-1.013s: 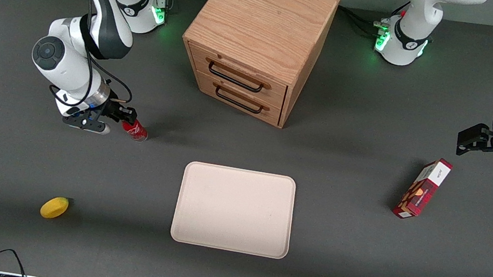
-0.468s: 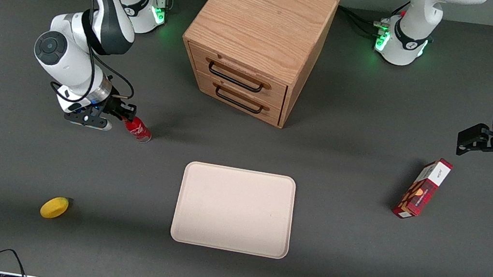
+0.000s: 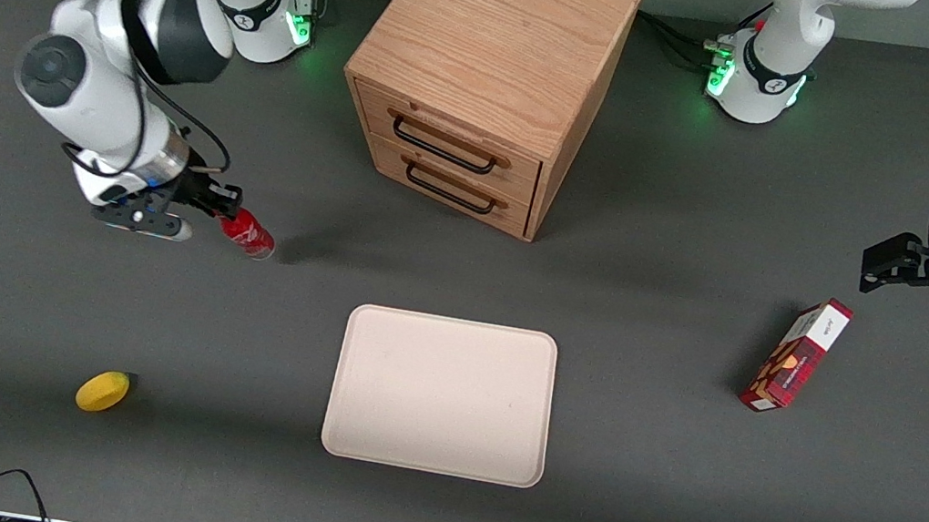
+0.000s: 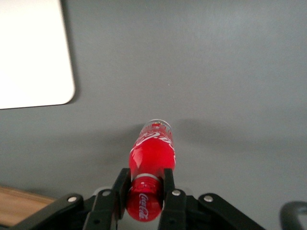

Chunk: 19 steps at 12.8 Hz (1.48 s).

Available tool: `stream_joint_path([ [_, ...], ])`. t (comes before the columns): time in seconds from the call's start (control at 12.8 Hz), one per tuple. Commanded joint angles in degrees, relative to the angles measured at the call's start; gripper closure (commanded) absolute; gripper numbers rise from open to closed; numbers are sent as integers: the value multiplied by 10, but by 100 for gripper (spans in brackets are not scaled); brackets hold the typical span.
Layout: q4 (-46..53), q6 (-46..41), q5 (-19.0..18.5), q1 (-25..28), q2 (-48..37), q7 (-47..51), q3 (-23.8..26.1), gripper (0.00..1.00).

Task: Place coke bottle on tray
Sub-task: 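Lift the bottle and carry it with the right gripper to the tray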

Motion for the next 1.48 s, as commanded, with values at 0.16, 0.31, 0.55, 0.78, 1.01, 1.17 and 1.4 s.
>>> stream_joint_path([
  [0.16,345,-227,4,15,106,12,1,100],
  [0.31,486,-282,6,37,194,71,4,100],
  [0.55,630,-223,-31,90,337,212,38,100],
  [0.78,630,-89,-97,121,427,299,44,100],
  [1.01,629,-16,-115,124,494,346,44,100],
  [1.17,628,4,-156,136,517,375,45,100],
  [1.4,625,10,-160,133,529,375,51,72],
])
